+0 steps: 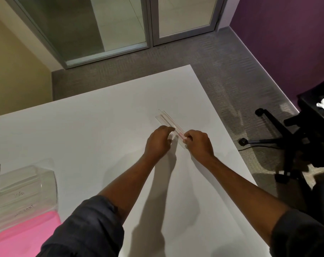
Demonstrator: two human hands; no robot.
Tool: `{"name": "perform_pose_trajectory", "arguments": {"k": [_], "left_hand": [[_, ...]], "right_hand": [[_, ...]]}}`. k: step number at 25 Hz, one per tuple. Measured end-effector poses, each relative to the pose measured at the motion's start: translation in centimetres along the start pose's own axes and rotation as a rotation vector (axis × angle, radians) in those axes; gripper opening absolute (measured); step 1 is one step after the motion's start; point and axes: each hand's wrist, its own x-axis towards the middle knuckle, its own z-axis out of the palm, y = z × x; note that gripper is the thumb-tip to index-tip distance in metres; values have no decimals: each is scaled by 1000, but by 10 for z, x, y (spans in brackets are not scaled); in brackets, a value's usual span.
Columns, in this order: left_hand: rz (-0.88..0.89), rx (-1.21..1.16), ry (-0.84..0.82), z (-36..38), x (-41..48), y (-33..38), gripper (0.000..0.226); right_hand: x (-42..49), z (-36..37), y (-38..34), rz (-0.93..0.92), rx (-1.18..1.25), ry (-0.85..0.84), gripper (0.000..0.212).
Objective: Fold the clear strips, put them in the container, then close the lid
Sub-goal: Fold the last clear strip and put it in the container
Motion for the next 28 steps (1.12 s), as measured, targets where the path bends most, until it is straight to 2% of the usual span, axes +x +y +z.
{"name": "perform_pose_trajectory", "arguments": {"k": [5,14,21,25,26,28], "left_hand": [[81,192,25,1,18,-2,52],[301,431,-60,-8,49,-6,55],[349,484,-59,-3,64,-11,66],[348,495,-89,-2,76,-10,71],[347,496,-91,-1,78,-11,72],[342,509,-87,1,81,-11,73]], "right_hand": [[5,3,11,-8,80,11,6],[23,-12,25,97,236,0,10],[49,-30,35,167,357,20,16],[59,-31,41,92,355,34,19],[61,-31,43,53,358,4,25],[63,-28,48,-37,290,-118,58]]}}
